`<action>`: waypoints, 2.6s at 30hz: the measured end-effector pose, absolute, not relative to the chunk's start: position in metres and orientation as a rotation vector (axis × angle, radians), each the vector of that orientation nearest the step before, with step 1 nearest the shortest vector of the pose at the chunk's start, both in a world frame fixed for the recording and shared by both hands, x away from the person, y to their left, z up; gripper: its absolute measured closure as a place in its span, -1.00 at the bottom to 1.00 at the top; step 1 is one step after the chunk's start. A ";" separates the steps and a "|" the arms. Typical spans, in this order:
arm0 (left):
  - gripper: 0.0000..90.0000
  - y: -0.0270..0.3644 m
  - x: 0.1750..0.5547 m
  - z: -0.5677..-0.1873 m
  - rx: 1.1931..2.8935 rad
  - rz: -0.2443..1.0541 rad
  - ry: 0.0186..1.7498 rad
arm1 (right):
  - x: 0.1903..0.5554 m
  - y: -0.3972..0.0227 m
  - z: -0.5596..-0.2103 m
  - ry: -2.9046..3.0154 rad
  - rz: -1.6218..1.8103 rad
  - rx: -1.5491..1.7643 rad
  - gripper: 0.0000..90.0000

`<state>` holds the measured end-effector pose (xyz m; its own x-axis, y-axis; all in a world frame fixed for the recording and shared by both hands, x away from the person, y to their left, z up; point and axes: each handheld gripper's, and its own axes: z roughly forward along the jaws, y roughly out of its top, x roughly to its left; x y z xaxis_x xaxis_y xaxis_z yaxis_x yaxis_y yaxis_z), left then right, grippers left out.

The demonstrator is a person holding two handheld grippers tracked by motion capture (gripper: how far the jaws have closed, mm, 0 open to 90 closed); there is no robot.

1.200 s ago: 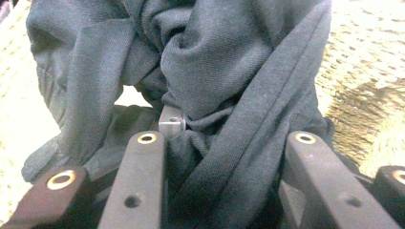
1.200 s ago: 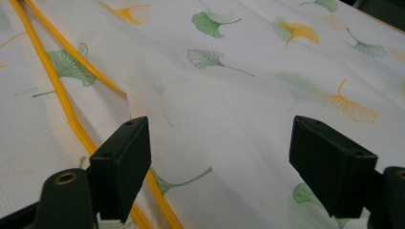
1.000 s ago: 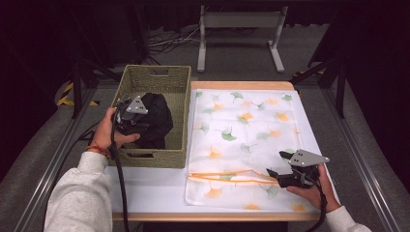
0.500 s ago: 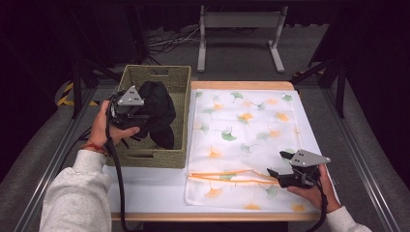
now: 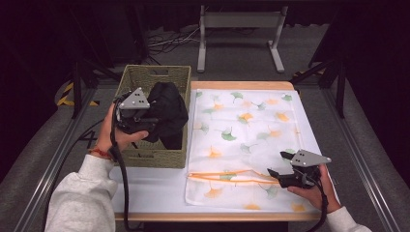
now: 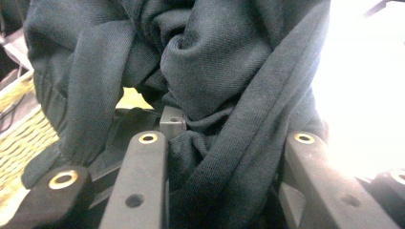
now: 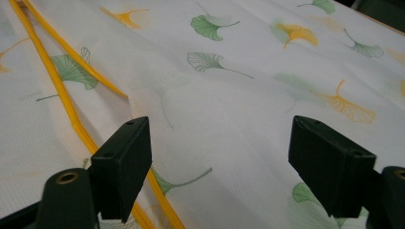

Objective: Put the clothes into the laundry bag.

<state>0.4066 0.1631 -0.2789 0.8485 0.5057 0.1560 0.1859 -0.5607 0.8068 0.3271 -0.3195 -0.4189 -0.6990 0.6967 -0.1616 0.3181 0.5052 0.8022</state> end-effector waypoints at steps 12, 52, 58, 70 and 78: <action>0.46 0.131 0.372 -0.272 2.137 0.431 0.395 | 0.326 -0.320 -0.418 2.283 1.081 0.827 -0.44; 0.46 0.052 0.302 -0.349 2.333 0.176 0.136 | 0.319 -0.288 -0.409 2.375 1.138 0.685 -0.13; 0.45 0.049 0.299 -0.373 2.375 0.188 0.153 | 0.320 -0.274 -0.410 2.427 1.104 0.651 -0.10; 0.45 0.047 0.297 -0.402 2.424 0.201 0.137 | 0.336 -0.260 -0.427 2.502 0.969 0.703 -0.07; 0.44 0.046 0.302 -0.409 2.436 0.184 0.142 | 0.344 -0.257 -0.434 2.559 0.900 0.750 0.24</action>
